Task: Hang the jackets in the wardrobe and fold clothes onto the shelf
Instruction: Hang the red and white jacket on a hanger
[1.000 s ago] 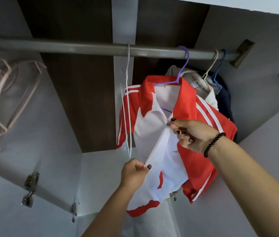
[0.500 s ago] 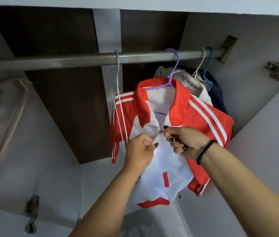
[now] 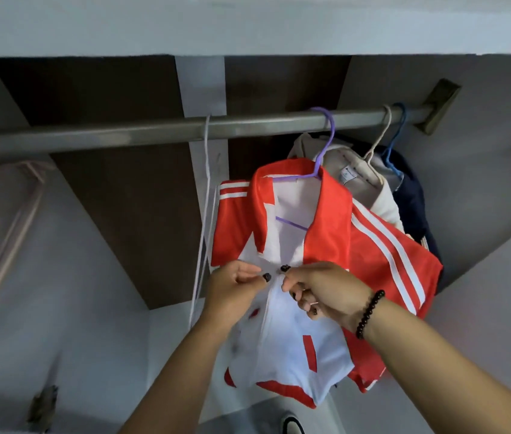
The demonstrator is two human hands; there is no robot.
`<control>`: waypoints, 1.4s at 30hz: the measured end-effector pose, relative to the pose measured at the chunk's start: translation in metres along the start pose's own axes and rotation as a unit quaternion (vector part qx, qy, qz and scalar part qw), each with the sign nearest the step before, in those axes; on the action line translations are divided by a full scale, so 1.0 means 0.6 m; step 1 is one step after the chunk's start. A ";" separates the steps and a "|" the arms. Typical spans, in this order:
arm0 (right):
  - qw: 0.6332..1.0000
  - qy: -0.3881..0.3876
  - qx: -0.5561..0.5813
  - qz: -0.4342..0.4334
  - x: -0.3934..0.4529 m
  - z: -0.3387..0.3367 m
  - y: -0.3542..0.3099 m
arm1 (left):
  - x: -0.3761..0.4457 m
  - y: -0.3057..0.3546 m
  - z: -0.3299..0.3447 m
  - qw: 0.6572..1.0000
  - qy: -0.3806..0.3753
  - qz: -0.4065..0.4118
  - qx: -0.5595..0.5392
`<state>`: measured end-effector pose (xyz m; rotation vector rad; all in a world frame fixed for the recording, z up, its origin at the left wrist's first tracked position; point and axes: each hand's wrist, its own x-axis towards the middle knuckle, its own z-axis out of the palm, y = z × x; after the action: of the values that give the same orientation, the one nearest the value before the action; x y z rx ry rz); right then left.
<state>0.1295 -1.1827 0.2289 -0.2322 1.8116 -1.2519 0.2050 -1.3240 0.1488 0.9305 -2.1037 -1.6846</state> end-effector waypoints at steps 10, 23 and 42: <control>0.903 0.235 0.013 -0.358 0.024 -0.152 -0.082 | 0.072 0.137 0.055 0.992 0.008 0.052 -0.113; 0.838 0.244 -0.271 -0.405 0.107 -0.172 0.032 | 0.147 0.214 0.137 0.976 0.058 0.144 0.153; 0.841 0.263 -0.376 -0.285 0.039 -0.120 0.135 | 0.048 0.161 0.149 0.968 -0.045 0.130 0.212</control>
<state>0.0875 -1.1114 0.1555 -1.0121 2.8105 -0.9471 0.1014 -1.2641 0.2108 0.6495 -2.5757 -1.1916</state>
